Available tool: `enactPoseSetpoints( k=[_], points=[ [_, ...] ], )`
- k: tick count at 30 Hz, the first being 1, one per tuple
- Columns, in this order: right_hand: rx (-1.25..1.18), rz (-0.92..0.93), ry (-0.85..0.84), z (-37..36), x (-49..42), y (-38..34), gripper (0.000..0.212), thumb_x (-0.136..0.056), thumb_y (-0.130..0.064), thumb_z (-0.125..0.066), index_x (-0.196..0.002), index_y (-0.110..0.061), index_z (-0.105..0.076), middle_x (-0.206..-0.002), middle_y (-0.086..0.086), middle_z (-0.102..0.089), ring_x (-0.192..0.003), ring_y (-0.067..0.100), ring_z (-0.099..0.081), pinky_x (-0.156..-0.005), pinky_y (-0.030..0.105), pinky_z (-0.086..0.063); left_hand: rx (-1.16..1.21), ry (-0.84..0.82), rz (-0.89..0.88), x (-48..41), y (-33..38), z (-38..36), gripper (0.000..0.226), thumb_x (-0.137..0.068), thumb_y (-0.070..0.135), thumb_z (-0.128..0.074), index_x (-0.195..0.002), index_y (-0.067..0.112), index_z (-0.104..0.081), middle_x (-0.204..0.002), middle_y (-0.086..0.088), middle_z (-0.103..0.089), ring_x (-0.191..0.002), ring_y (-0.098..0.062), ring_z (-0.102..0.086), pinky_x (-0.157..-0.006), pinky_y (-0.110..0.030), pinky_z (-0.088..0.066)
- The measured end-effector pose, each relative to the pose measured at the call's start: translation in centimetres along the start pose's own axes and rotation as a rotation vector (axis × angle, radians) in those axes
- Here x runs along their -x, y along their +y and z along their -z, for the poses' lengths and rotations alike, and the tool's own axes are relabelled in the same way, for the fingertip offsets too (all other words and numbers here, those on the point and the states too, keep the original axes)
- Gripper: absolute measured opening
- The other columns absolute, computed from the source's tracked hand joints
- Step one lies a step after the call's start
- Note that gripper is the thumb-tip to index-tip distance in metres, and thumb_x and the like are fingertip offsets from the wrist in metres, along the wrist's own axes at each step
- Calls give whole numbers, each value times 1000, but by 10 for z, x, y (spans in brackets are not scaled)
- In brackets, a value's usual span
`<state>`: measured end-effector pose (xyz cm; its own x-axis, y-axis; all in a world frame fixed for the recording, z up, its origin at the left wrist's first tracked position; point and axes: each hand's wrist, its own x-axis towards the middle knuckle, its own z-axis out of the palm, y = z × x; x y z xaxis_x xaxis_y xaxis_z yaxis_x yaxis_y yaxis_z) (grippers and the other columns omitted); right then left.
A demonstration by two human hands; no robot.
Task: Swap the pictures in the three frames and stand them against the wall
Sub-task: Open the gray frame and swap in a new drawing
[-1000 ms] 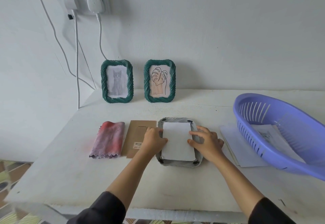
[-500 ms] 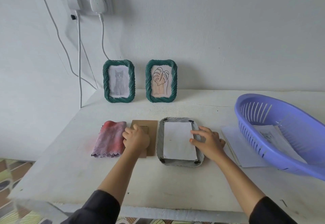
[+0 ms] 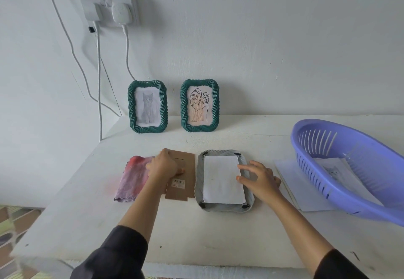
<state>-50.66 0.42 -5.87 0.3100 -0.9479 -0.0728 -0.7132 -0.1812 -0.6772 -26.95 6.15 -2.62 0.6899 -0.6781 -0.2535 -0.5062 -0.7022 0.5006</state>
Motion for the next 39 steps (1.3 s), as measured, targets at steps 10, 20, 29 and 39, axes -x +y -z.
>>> enactPoseSetpoints(
  k=[10, 20, 29, 39],
  points=[
    [-424, 88, 30, 15, 4, -29, 32, -85, -30, -62, -117, -27, -61, -101, -2, -64, -92, 13, -57, -89, 27, -43, 711, 121, -173, 20, 26, 39, 63, -74, 2, -73, -130, 17, -49, -122, -12, -58, -103, -29, -59, -92, -39, -50],
    [-554, -50, -16, 11, 5, -16, 24, -85, 0, -60, -107, -3, -67, -42, -11, -58, -39, 4, -50, -41, 8, -36, 615, -366, -176, 48, 51, -24, 22, -59, 8, -69, -80, 6, -62, -88, -15, -64, -86, -30, -61, -80, -37, -51],
    [-539, -79, 12, 0, -3, -5, 20, -86, -2, -57, -97, -10, -72, -63, 9, -66, -53, 18, -51, -52, 21, -40, 481, -315, -193, 33, 50, -44, 65, -52, 20, -74, -113, 1, -62, -114, -14, -65, -100, -28, -65, -85, -35, -56],
    [-476, -95, 40, -3, -7, 0, 22, -83, -2, -59, -96, -12, -74, -53, 4, -63, -40, 11, -48, -51, 23, -43, 328, -229, -291, 30, 46, -53, 61, -72, 14, -71, -129, 5, -49, -125, -12, -52, -110, -24, -54, -78, -24, -48]
  ],
)
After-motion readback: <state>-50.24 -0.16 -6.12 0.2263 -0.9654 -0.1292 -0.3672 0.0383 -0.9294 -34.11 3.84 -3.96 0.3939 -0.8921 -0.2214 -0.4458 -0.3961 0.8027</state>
